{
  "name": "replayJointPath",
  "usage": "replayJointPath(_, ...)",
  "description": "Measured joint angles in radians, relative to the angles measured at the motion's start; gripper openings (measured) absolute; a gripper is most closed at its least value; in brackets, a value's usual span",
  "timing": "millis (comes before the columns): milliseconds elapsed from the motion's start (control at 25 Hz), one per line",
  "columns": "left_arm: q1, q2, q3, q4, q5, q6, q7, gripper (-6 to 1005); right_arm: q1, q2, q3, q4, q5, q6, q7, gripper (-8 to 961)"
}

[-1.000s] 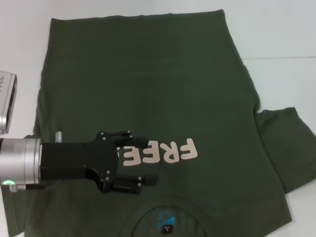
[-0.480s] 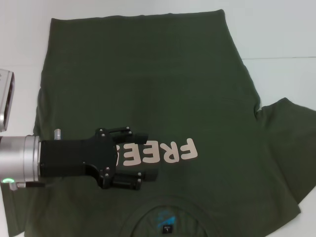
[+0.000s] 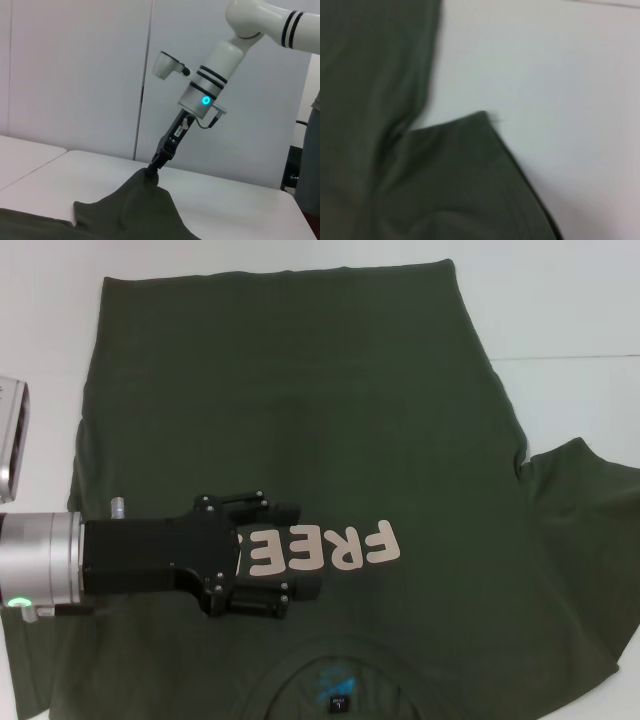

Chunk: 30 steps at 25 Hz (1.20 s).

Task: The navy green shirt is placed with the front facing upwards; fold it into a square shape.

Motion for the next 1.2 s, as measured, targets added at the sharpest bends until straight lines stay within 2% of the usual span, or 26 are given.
replayJointPath(240,0.000,0.000,0.000,-0.001,-0.001,0.000,-0.001,875,0.063,0.034,-0.024,-0.075,0.054,-0.116,-0.006,0)
replayJointPath(360,0.000,0.000,0.001,-0.001,-0.001,0.000,0.000,875,0.089,0.043,-0.042,-0.083,0.081,-0.139,-0.006,-1)
replayJointPath(400,0.000,0.000,0.000,-0.001,-0.001,0.000,0.000,875,0.114,0.053,-0.065,-0.087,0.099,-0.143,-0.004,-1)
replayJointPath(520,0.000,0.000,0.000,-0.001,-0.003,0.000,0.001,875,0.139,0.065,-0.093,-0.086,0.110,-0.140,-0.001,-1)
replayJointPath(760,0.005,0.000,0.000,-0.001,-0.023,0.003,0.001,875,0.207,0.112,-0.179,-0.081,0.124,-0.133,-0.002,0)
replayJointPath(880,0.008,0.000,-0.002,-0.001,-0.026,0.004,0.002,875,0.214,0.120,-0.228,-0.079,0.158,-0.132,0.001,0)
replayJointPath(1200,0.013,0.000,-0.004,-0.001,-0.026,0.006,0.002,875,0.181,0.119,-0.310,-0.077,0.283,-0.138,-0.008,-1)
